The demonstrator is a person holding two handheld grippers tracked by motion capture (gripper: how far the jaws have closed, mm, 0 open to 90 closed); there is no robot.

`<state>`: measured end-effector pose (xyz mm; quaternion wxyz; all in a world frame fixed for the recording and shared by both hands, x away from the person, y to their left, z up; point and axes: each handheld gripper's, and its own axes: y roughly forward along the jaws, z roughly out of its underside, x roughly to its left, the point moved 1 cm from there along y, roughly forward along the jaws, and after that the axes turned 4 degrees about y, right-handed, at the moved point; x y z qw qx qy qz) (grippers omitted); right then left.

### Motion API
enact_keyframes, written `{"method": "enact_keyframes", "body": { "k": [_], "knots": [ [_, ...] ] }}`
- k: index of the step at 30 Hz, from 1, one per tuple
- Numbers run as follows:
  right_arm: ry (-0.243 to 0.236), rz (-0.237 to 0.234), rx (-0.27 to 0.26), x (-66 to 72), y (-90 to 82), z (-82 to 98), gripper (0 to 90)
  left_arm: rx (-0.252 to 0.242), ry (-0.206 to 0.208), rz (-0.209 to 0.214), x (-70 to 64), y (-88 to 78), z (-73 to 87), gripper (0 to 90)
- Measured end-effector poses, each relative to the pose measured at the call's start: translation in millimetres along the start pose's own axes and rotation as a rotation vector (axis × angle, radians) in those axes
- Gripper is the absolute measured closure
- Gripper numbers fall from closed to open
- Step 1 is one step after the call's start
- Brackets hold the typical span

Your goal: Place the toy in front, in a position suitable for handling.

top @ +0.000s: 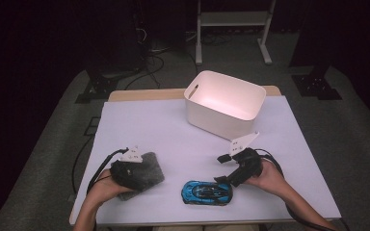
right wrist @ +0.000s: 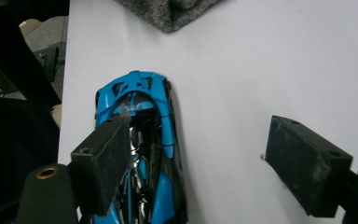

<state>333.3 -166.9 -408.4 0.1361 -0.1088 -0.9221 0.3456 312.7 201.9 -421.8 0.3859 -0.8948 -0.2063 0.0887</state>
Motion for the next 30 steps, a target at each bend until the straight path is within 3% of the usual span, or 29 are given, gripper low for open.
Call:
{"method": "enact_keyframes", "body": {
  "k": [15, 30],
  "knots": [
    [0.02, 0.021, 0.007, -16.8, -16.2, -24.1, 17.7, -0.03, -0.039, -0.012, 2.2, 4.4, -1.1, 14.5],
    [-0.024, 0.04, 0.019, -21.4, -26.0, -65.6, 17.1, -0.027, -0.012, -0.018, 2.5, 1.1, -7.7, 10.0]
  ]
}}
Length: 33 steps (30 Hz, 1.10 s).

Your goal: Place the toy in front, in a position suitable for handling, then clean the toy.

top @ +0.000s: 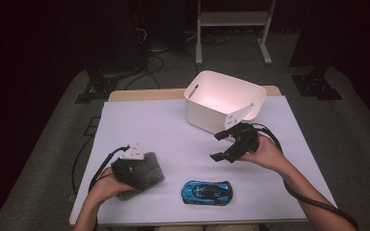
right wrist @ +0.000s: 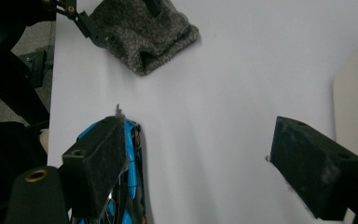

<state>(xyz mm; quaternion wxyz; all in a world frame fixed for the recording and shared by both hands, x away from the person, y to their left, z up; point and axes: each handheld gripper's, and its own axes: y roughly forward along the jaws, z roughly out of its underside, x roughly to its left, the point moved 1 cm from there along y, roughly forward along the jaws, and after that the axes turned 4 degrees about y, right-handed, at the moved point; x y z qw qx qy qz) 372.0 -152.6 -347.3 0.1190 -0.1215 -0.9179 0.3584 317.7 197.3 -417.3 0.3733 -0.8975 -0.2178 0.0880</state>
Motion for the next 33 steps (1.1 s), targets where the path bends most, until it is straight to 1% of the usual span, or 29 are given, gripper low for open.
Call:
{"method": "enact_keyframes", "body": {
  "k": [3, 8, 9, 10, 14, 15, 16, 22, 24, 28, 32, 33],
  "knots": [
    [-0.007, 0.0, -0.003, -2.3, -2.5, -10.9, 17.1, -0.012, -0.001, -0.001, -0.5, -1.9, -0.7, 10.0],
    [-0.03, 0.01, -0.002, -8.2, -6.0, -28.5, 17.1, -0.014, 0.001, -0.004, -0.2, -4.2, -1.0, 10.0],
    [-0.033, 0.01, 0.001, -12.4, -7.4, -34.6, 17.1, -0.011, 0.002, -0.003, -0.1, -4.0, -0.7, 9.9],
    [-0.033, 0.01, 0.001, -12.4, -7.4, -34.6, 17.1, -0.011, 0.002, -0.003, -0.1, -4.0, -0.7, 9.8],
    [-0.029, 0.029, 0.01, -23.3, -10.4, -47.0, 17.1, -0.012, 0.002, -0.004, 0.0, -4.0, -0.4, 9.8],
    [-0.029, 0.029, 0.01, -23.3, -10.4, -47.0, 17.1, -0.014, 0.002, -0.004, 0.0, -4.2, -0.4, 9.8],
    [-0.026, 0.03, 0.006, -26.7, -11.1, -50.2, 17.1, -0.014, 0.003, -0.004, 0.2, -4.7, -0.6, 9.8],
    [-0.023, 0.032, 0.004, -30.3, -11.1, -55.4, 17.1, -0.016, 0.006, 0.0, 0.6, -4.6, -0.9, 9.8],
    [-0.024, 0.034, 0.006, -31.3, -10.8, -56.1, 17.1, -0.017, 0.004, 0.001, -0.4, -4.3, -1.1, 9.8],
    [-0.021, 0.036, 0.006, -34.3, -11.2, -58.3, 17.1, -0.01, 0.016, 0.001, -2.1, -4.8, -1.9, 9.8],
    [-0.015, 0.036, 0.006, -35.3, -11.7, -59.3, 17.1, -0.019, 0.013, 0.006, -4.2, -4.4, -3.2, 9.8],
    [-0.015, 0.035, 0.01, -36.0, -11.7, -59.8, 17.1, -0.018, 0.019, 0.007, -4.5, -4.1, -3.4, 9.8]
  ]
}}
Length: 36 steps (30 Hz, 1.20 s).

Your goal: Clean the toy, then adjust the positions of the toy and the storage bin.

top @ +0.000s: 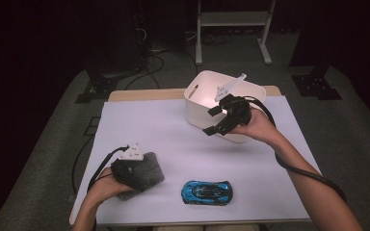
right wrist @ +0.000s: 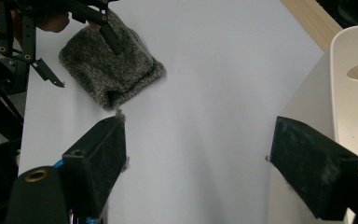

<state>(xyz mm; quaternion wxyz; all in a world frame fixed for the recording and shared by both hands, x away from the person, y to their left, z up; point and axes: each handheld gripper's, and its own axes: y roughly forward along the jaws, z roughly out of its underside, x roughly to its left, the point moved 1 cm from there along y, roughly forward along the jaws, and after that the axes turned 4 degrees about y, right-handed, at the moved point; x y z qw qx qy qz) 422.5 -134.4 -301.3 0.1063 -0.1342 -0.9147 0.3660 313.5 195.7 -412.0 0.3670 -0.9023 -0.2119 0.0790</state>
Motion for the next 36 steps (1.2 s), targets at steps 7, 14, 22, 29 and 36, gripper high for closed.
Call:
{"method": "enact_keyframes", "body": {
  "k": [7, 14, 22, 29, 36],
  "knots": [
    [-0.002, -0.001, 0.002, -7.8, -0.9, -5.4, 17.1, 0.0, 0.003, -0.006, 0.7, -1.0, -0.3, 9.8],
    [0.002, 0.014, 0.0, -17.0, -1.8, -11.6, 17.1, 0.002, 0.006, -0.011, 0.2, -3.4, 1.1, 9.8],
    [0.008, 0.041, 0.01, -24.5, -2.8, -18.6, 17.1, 0.003, 0.013, -0.007, -1.8, -4.0, -0.5, 9.6],
    [0.021, 0.055, 0.021, -35.2, 0.6, -20.4, 17.1, 0.002, 0.011, -0.004, -3.5, -4.0, -1.1, 9.6],
    [0.053, 0.074, 0.047, -48.3, 8.6, -16.0, 17.5, 0.012, 0.013, -0.002, -3.7, -3.5, -0.9, 9.6]
  ]
}}
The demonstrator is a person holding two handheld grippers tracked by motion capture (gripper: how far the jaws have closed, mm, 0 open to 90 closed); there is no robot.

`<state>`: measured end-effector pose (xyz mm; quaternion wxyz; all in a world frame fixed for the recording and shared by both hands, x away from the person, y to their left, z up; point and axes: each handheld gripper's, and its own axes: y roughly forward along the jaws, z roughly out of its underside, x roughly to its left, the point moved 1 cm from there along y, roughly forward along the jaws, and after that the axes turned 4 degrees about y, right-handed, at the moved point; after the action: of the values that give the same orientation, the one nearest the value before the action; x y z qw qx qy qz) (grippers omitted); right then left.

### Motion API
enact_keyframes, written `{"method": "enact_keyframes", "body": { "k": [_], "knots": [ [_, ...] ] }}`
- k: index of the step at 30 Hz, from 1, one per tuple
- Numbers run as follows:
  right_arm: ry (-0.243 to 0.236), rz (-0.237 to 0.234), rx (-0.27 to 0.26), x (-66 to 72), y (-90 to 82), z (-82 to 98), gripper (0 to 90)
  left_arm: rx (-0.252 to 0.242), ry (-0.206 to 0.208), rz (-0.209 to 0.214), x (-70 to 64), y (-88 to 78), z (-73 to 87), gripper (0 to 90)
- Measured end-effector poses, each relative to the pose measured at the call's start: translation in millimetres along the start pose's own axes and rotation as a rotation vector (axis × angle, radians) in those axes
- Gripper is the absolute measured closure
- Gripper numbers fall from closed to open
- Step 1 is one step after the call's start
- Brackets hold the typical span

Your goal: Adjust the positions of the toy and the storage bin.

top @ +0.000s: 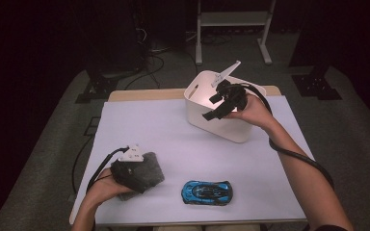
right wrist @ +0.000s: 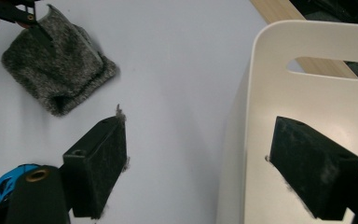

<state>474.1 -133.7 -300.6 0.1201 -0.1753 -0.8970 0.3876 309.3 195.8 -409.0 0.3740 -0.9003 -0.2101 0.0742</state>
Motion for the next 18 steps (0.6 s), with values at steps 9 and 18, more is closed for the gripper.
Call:
{"method": "enact_keyframes", "body": {
  "k": [9, 18],
  "knots": [
    [0.023, 0.008, 0.031, -14.0, 10.2, 3.5, 22.0, 0.002, -0.002, -0.001, 0.4, 0.0, 1.2, 9.6],
    [0.031, 0.017, 0.062, -21.5, 18.0, 6.2, 38.4, 0.005, -0.001, 0.0, 0.6, -0.2, 1.5, 9.6]
  ]
}}
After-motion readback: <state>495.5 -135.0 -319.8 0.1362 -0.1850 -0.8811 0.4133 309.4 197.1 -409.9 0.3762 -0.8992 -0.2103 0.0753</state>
